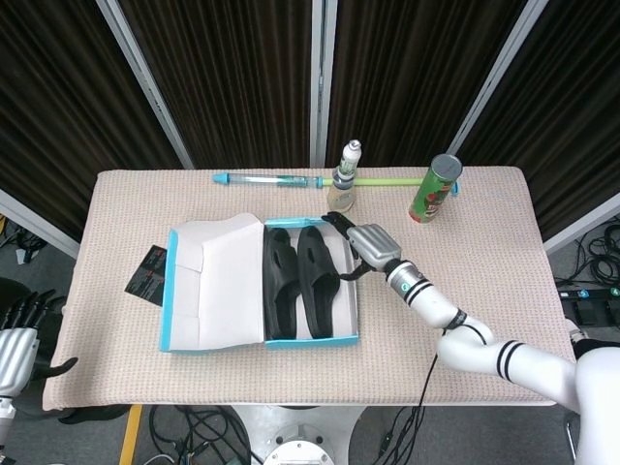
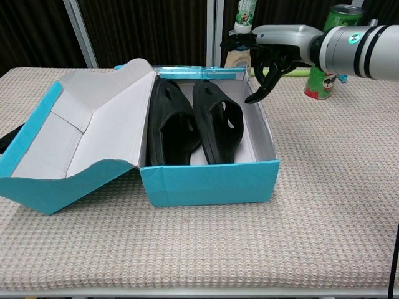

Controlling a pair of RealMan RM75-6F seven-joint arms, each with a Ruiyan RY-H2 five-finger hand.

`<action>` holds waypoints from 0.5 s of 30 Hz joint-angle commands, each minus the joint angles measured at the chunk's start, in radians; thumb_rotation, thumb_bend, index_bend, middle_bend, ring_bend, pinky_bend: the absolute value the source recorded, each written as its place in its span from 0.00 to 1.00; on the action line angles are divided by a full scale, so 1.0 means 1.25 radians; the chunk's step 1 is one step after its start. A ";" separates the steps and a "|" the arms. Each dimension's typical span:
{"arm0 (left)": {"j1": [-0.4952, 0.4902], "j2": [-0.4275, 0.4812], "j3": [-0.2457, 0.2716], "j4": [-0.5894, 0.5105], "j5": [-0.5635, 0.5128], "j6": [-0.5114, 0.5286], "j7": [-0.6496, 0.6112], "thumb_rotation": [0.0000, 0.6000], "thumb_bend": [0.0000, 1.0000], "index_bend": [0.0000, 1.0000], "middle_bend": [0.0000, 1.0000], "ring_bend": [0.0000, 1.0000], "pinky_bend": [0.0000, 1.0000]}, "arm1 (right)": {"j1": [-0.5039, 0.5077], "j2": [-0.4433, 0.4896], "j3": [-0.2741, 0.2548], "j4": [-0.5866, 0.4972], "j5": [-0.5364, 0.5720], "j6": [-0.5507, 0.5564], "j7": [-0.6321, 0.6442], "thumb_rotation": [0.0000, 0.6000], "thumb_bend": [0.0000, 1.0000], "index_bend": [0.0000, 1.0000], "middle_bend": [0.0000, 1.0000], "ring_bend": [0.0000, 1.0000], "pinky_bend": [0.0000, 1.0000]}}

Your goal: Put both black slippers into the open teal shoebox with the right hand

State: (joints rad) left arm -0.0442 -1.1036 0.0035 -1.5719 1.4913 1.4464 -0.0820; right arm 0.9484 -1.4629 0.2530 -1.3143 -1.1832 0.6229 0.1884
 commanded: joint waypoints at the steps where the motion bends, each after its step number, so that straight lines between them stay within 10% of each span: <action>1: -0.001 0.001 0.000 -0.003 0.002 0.001 0.004 1.00 0.00 0.14 0.07 0.00 0.00 | -0.002 0.044 0.009 -0.078 0.039 -0.001 -0.031 1.00 0.04 0.00 0.02 0.63 0.97; 7: 0.000 0.005 0.000 -0.012 0.004 0.004 0.011 1.00 0.00 0.14 0.07 0.00 0.00 | 0.009 0.052 0.002 -0.131 0.062 0.021 -0.098 1.00 0.28 0.28 0.29 0.73 0.99; 15: 0.002 0.005 0.002 -0.012 0.000 0.004 0.010 1.00 0.00 0.14 0.07 0.00 0.00 | 0.044 0.011 -0.021 -0.119 0.143 0.031 -0.216 1.00 0.41 0.34 0.32 0.74 1.00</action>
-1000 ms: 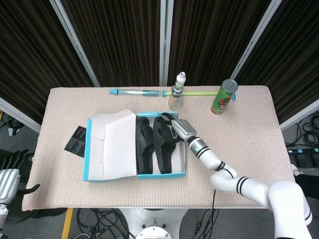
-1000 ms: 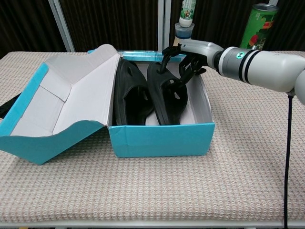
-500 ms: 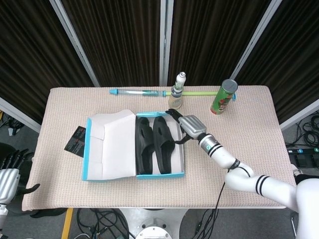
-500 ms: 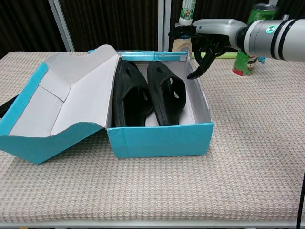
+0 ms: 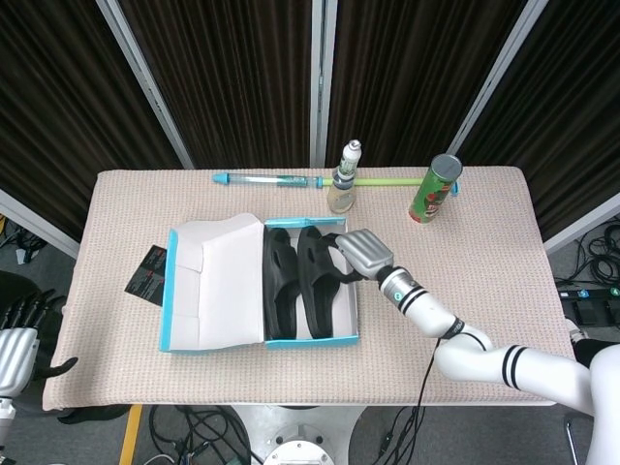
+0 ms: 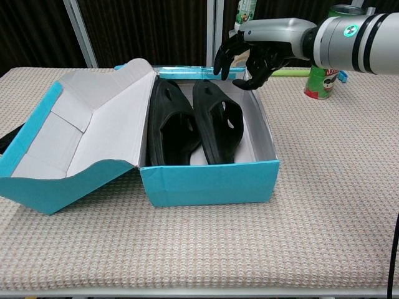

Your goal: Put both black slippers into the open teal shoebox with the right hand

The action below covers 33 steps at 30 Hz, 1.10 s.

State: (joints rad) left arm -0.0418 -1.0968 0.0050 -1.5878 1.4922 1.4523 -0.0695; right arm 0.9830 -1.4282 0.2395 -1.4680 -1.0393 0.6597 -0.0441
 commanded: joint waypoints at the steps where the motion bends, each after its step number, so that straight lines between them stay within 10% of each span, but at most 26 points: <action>1: 0.000 -0.001 0.000 0.002 -0.001 -0.002 -0.001 1.00 0.00 0.14 0.07 0.00 0.00 | 0.021 -0.024 -0.013 0.007 0.036 0.000 -0.041 1.00 0.41 0.34 0.32 0.74 1.00; 23: -0.001 -0.012 0.001 0.021 -0.002 -0.006 -0.018 1.00 0.00 0.14 0.07 0.00 0.00 | 0.071 -0.090 -0.097 0.057 0.138 -0.004 -0.204 1.00 0.41 0.36 0.34 0.74 1.00; 33: 0.001 -0.012 0.001 0.022 0.003 0.001 -0.021 1.00 0.00 0.14 0.07 0.00 0.00 | 0.018 -0.031 -0.053 -0.040 0.046 0.095 -0.134 1.00 0.41 0.36 0.33 0.74 1.00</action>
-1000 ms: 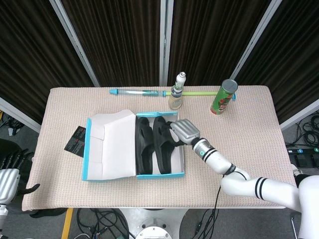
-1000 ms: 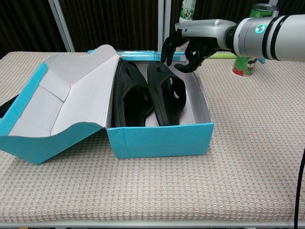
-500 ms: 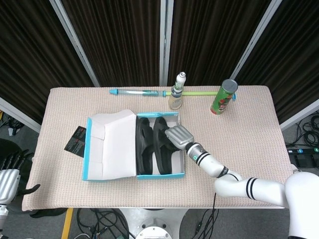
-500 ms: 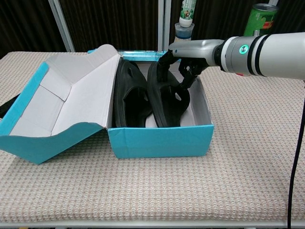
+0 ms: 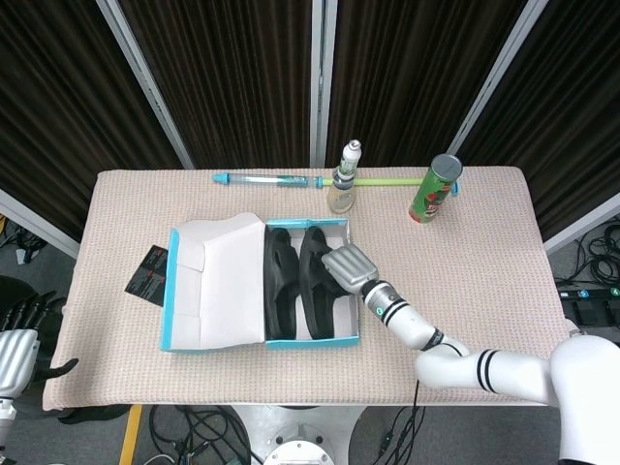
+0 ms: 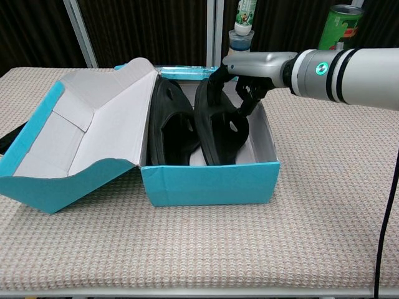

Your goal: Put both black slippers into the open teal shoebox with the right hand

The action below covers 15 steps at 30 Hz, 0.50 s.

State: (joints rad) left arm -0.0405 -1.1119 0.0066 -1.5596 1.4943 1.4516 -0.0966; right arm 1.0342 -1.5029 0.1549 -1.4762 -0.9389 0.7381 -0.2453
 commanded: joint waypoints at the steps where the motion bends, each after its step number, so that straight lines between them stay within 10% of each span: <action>1: 0.000 0.000 0.000 -0.002 0.003 0.002 0.002 1.00 0.00 0.14 0.07 0.00 0.00 | -0.034 0.042 0.017 -0.048 -0.049 0.047 0.036 1.00 0.41 0.36 0.33 0.74 1.00; 11: -0.005 0.007 -0.003 -0.016 0.012 0.008 0.013 1.00 0.00 0.14 0.07 0.00 0.00 | -0.200 0.148 0.007 -0.147 -0.178 0.296 0.098 1.00 0.39 0.23 0.28 0.66 0.99; 15: -0.005 0.004 -0.006 -0.013 0.009 0.010 0.023 1.00 0.00 0.14 0.07 0.00 0.00 | -0.317 0.196 -0.033 -0.179 -0.224 0.450 0.096 1.00 0.36 0.19 0.27 0.43 0.72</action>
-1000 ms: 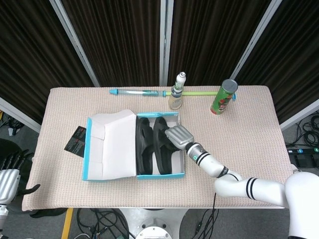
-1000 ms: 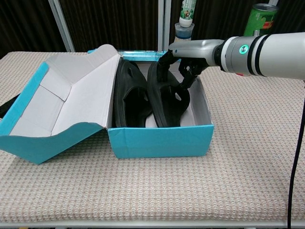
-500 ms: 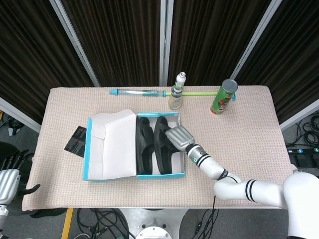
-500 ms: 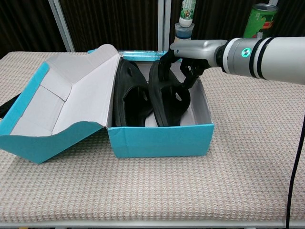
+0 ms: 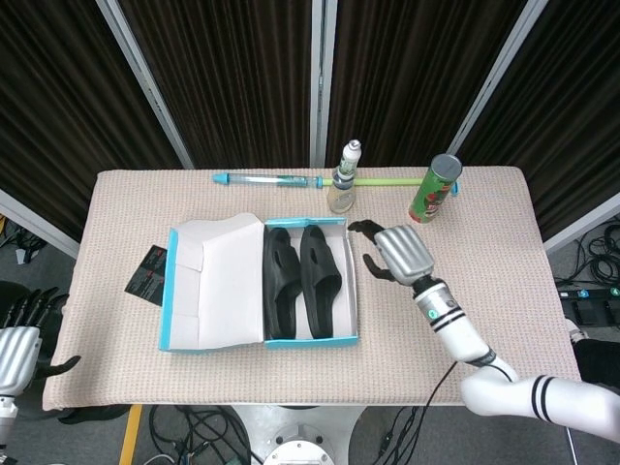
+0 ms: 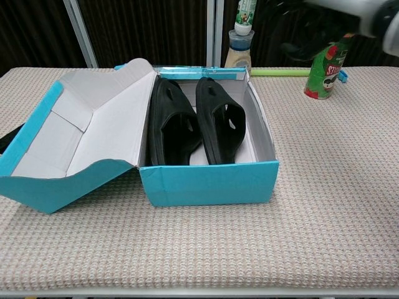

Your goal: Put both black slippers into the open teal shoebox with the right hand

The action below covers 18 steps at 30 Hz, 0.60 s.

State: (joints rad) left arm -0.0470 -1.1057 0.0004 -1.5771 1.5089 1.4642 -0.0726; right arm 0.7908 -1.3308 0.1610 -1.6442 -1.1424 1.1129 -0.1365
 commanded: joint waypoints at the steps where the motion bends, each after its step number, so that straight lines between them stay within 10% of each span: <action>1: -0.001 -0.003 -0.003 0.001 -0.005 -0.001 0.007 1.00 0.00 0.14 0.07 0.00 0.00 | -0.158 0.074 -0.053 -0.050 -0.071 0.190 0.009 1.00 0.35 0.17 0.26 0.36 0.61; 8: -0.005 -0.020 -0.015 0.004 -0.014 0.007 0.047 1.00 0.00 0.14 0.07 0.00 0.00 | -0.346 0.145 -0.154 -0.049 -0.113 0.334 0.031 1.00 0.33 0.01 0.11 0.00 0.03; 18: 0.001 -0.035 -0.023 -0.002 -0.018 0.031 0.093 1.00 0.00 0.14 0.07 0.00 0.00 | -0.506 0.164 -0.215 -0.026 -0.200 0.434 0.146 1.00 0.33 0.00 0.04 0.00 0.00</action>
State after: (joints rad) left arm -0.0463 -1.1493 -0.0280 -1.5784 1.4872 1.5021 0.0422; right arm 0.1709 -1.1290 -0.0985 -1.6844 -1.3805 1.6480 0.0340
